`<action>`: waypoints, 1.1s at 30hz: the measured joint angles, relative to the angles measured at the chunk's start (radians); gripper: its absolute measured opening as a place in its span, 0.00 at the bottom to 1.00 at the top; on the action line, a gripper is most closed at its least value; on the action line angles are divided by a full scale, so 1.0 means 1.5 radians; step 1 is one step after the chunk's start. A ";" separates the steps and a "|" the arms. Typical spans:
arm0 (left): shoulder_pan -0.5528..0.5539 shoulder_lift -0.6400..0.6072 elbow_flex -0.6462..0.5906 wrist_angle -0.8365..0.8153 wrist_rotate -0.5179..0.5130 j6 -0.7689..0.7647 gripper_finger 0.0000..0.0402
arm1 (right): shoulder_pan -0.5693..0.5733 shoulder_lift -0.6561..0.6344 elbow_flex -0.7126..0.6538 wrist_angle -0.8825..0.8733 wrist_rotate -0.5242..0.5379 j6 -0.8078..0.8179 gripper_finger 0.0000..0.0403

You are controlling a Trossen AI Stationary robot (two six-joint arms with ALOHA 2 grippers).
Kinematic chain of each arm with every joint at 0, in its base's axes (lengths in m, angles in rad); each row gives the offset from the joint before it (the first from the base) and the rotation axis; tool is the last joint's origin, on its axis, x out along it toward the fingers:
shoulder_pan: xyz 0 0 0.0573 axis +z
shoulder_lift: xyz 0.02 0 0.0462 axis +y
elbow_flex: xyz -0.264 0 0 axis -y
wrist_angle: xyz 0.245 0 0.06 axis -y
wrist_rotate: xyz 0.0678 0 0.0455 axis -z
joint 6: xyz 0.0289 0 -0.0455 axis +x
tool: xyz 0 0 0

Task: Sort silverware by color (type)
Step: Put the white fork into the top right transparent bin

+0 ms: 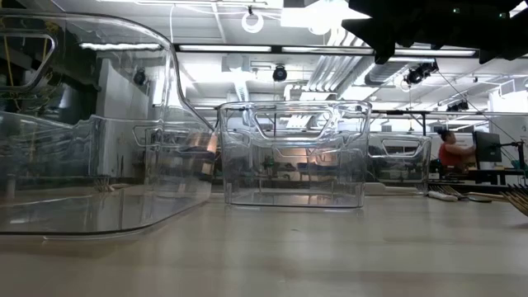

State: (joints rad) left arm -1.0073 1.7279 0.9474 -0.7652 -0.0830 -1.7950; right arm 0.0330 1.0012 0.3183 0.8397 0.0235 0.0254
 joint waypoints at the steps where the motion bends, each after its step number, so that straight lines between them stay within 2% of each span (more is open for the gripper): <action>1: 0.000 0.000 0.000 -0.001 0.000 0.000 0.27 | 0.000 0.000 0.000 0.000 0.000 0.000 0.48; 10: 0.000 -0.002 -0.001 -0.022 0.003 0.000 0.04 | 0.000 0.000 0.000 0.000 0.000 -0.001 0.48; 18: 0.000 -0.054 -0.002 -0.046 0.005 0.000 0.02 | 0.000 0.000 0.000 -0.003 0.017 -0.002 0.48; 23: 0.000 -0.131 -0.002 -0.055 0.001 0.001 0.01 | 0.000 0.000 0.000 -0.009 0.035 0.000 0.48; 28: 0.000 -0.236 -0.002 -0.057 -0.055 0.018 0.00 | 0.000 0.000 0.000 -0.008 0.035 -0.004 0.48; 33: 0.000 -0.349 0.000 -0.070 -0.207 0.089 0.00 | 0.000 0.000 0.000 -0.008 0.035 -0.005 0.48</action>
State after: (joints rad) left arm -1.0066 1.2049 0.9478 -0.8703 -0.3936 -1.6613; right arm 0.0326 1.0008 0.3183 0.8276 0.0753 0.0181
